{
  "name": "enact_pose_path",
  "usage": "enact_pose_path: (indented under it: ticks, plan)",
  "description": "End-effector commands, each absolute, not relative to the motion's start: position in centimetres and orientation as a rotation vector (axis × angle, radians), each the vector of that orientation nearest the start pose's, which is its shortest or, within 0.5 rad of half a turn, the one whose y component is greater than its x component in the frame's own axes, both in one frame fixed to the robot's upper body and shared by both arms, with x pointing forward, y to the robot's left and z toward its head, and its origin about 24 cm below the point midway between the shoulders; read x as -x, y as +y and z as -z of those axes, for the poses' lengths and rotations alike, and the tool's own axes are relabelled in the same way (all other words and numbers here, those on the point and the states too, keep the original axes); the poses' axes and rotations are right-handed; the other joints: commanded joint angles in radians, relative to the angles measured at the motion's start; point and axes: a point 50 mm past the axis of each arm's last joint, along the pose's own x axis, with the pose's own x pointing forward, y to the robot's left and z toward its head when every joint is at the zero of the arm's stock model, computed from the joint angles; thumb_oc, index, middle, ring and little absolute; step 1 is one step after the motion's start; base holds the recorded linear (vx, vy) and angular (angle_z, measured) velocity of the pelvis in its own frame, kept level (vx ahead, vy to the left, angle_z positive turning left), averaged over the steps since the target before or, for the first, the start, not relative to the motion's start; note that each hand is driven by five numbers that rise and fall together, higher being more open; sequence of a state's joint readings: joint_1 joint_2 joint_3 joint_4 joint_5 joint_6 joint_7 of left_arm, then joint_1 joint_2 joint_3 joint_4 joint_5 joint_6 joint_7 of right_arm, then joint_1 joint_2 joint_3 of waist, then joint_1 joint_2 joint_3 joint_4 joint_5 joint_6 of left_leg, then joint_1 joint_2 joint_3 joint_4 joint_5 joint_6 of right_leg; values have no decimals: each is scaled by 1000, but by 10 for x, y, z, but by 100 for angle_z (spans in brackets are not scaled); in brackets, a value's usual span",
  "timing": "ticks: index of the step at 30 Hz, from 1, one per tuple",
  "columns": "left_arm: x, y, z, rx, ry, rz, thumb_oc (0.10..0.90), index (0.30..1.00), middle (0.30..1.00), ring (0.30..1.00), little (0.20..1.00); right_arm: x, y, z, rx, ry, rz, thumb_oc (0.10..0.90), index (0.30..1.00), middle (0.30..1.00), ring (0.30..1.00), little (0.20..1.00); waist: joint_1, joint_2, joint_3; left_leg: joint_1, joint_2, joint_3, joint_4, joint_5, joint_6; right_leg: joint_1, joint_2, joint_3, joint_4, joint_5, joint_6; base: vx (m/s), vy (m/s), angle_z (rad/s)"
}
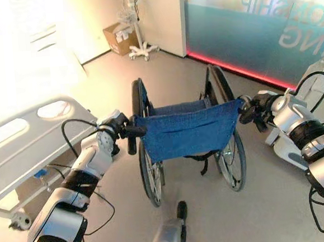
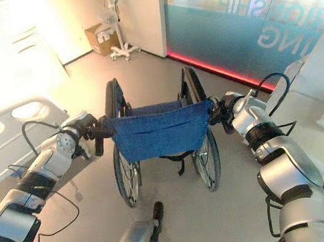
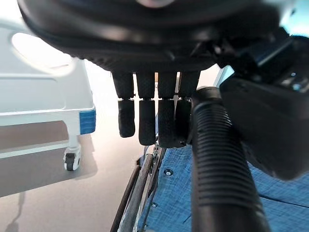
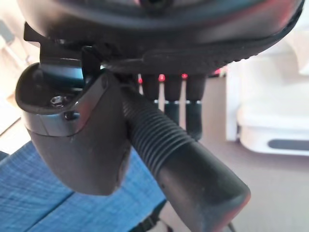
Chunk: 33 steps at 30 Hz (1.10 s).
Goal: Push the wheelchair next to the bed
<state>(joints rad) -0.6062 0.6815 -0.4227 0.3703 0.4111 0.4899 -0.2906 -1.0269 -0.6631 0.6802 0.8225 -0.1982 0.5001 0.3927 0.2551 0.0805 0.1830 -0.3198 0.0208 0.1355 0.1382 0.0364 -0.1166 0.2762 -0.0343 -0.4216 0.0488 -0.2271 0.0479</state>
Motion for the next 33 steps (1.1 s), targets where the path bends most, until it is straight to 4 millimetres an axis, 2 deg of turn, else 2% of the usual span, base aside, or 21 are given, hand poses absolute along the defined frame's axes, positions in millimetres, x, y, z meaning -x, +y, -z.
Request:
enact_pose_path:
  ticks: [1,2,3,4,6,7,9,10,12,16,17,18,19,20,22,25,28,29,30,32,33]
  plan:
    - [-325,271,-72,-1341,624,202,400,300,300,300,300,-407,-177,-208,1488,163,-342,400,300,300,300,300,43,-34,115,44,-16,58,-67,185,51,-73,46,66,151,14,-39,520,131,-70]
    - [-326,273,-74,-1346,625,202,400,300,300,300,300,-408,-179,-204,1470,180,-345,400,300,300,300,300,48,-45,106,53,-35,70,-12,103,86,-79,34,56,201,-17,-43,356,90,-21]
    - [-327,274,-74,-1351,641,208,400,300,300,300,300,-408,-178,-200,1456,190,-362,400,300,300,300,300,58,-48,95,33,-33,57,45,99,90,-71,31,49,227,-33,-49,424,71,-7]
    - [-326,277,-76,-1354,646,211,400,300,300,300,300,-407,-177,-198,1442,187,-368,400,300,300,300,300,64,-64,95,22,-35,60,98,57,109,-66,18,46,254,-54,-52,378,18,11]
    - [-324,284,-80,-1382,659,227,400,300,300,300,300,-405,-177,-191,1414,186,-397,400,300,300,300,300,85,-99,75,32,-48,71,132,-20,156,-53,-11,34,347,-46,-18,533,83,49]
    - [-323,288,-81,-1407,678,229,400,300,300,300,300,-403,-173,-185,1395,176,-424,400,300,300,300,300,99,-126,55,55,-75,50,105,-24,179,-30,-30,30,396,-5,23,526,110,37]
    - [-324,289,-82,-1427,679,231,400,300,300,300,300,-401,-170,-183,1379,164,-434,400,300,300,300,300,109,-148,36,64,-93,40,87,-20,188,-9,-37,27,408,33,52,402,74,22]
    - [-325,287,-84,-1447,678,241,400,300,300,300,300,-399,-170,-183,1367,159,-434,400,300,300,300,300,108,-156,14,72,-102,34,56,0,208,-17,-24,41,447,116,75,328,82,39]
    - [-326,285,-83,-1455,678,253,400,300,300,300,300,-397,-169,-182,1362,163,-437,400,300,300,300,300,101,-161,6,82,-122,8,46,-3,213,-37,-29,66,471,167,93,284,74,38]
    - [-330,282,-85,-1465,667,249,400,300,300,300,300,-398,-164,-192,1366,109,-438,400,300,300,300,300,63,-143,28,108,-118,-64,69,-18,184,-119,-70,101,323,177,75,237,-144,22]
    - [-335,282,-92,-1464,645,221,400,300,300,300,300,-400,-158,-201,1375,68,-423,400,300,300,300,300,39,-132,62,145,-108,-92,76,-41,171,-208,-122,107,241,217,71,154,-406,-24]
    - [-340,280,-100,-1465,622,204,400,300,300,300,300,-403,-154,-207,1382,36,-404,400,300,300,300,300,14,-126,93,187,-105,-123,77,-73,164,-302,-171,123,172,296,78,197,-462,-20]
    - [-343,280,-104,-1465,609,194,400,300,300,300,300,-404,-152,-211,1387,19,-392,400,300,300,300,300,-3,-132,109,205,-111,-143,75,-93,163,-362,-205,144,117,356,88,272,-453,-5]
    - [-346,279,-109,-1467,587,191,400,300,300,300,300,-406,-152,-216,1390,11,-372,400,300,300,300,300,-21,-138,128,221,-116,-171,82,-128,163,-405,-230,179,47,406,107,365,-469,38]
    - [-352,272,-120,-1478,535,189,400,300,300,300,300,-407,-159,-228,1394,11,-320,400,300,300,300,300,-52,-139,153,226,-114,-233,117,-181,159,-437,-241,259,-74,436,125,434,-498,89]
    - [-355,268,-124,-1488,508,185,400,300,300,300,300,-406,-162,-240,1405,8,-291,400,300,300,300,300,-71,-147,161,197,-101,-263,180,-212,144,-450,-239,296,-40,410,121,342,-448,154]
    - [-353,267,-118,-1484,525,200,400,300,300,300,300,-404,-168,-241,1397,35,-299,400,300,300,300,300,-78,-158,151,167,-69,-265,248,-228,131,-448,-224,277,60,355,129,394,-389,126]
    - [-351,266,-110,-1454,552,216,400,300,300,300,300,-403,-168,-243,1408,47,-313,400,300,300,300,300,-87,-158,149,172,-20,-245,257,-211,117,-445,-211,250,134,313,119,366,-277,108]
    - [-350,264,-105,-1447,557,226,400,300,300,300,300,-403,-168,-244,1416,53,-316,400,300,300,300,300,-94,-156,151,177,2,-231,255,-199,107,-440,-204,237,146,299,110,490,-364,110]
    - [-349,254,-94,-1433,546,248,400,300,300,300,300,-403,-176,-244,1442,72,-302,400,300,300,300,300,-118,-145,151,197,73,-183,235,-119,80,-415,-184,193,149,271,82,350,-277,89]
    - [-349,252,-93,-1432,540,249,400,300,300,300,300,-403,-178,-244,1447,71,-297,400,300,300,300,300,-123,-142,151,203,85,-175,226,-106,75,-412,-179,185,151,264,78,281,-253,89]
